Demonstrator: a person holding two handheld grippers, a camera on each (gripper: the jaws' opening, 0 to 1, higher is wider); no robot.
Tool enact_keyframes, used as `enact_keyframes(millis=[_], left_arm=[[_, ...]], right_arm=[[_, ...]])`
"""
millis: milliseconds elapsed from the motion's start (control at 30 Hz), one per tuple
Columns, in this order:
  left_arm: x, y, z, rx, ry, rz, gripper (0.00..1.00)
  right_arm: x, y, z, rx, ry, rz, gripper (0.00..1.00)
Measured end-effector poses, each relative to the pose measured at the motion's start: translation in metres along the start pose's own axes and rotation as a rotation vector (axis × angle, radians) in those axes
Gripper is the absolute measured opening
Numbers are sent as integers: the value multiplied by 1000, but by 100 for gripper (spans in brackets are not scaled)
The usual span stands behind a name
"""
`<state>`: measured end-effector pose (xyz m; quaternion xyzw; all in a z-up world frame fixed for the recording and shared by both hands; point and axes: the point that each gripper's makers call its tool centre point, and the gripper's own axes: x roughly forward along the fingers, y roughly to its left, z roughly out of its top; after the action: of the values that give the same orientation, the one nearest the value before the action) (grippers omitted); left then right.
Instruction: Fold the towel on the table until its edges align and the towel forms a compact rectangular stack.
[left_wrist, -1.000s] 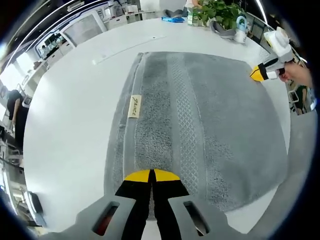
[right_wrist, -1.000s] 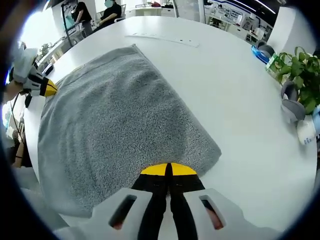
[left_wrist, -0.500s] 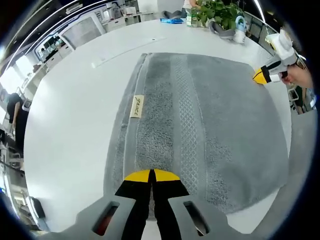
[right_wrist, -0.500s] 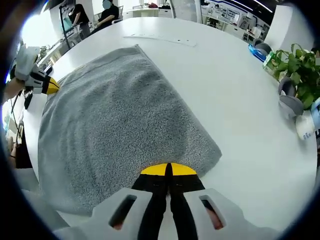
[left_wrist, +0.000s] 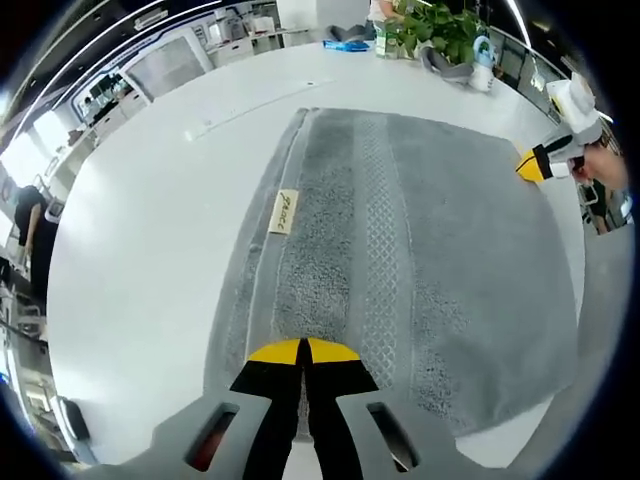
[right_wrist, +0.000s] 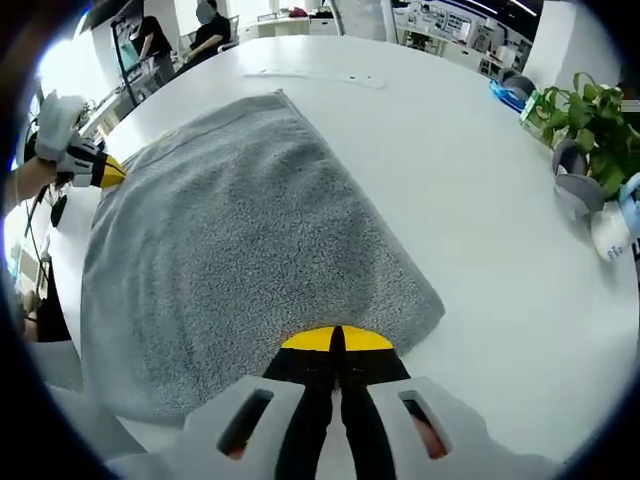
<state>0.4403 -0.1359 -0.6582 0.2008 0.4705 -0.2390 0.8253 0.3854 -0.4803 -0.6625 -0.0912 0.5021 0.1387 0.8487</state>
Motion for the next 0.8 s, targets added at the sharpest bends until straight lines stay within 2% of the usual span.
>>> enact_keyframes(millis=[367, 567, 800], left_arm=[[3, 2, 5, 20, 12, -2, 1], [5, 2, 8, 27, 14, 2, 1], [8, 6, 12, 8, 27, -9, 1]], right_arm=[[0, 1, -1, -30, -7, 0, 0], [-1, 1, -2, 2, 9, 5, 0], [-2, 1, -3, 33, -3, 13, 0]])
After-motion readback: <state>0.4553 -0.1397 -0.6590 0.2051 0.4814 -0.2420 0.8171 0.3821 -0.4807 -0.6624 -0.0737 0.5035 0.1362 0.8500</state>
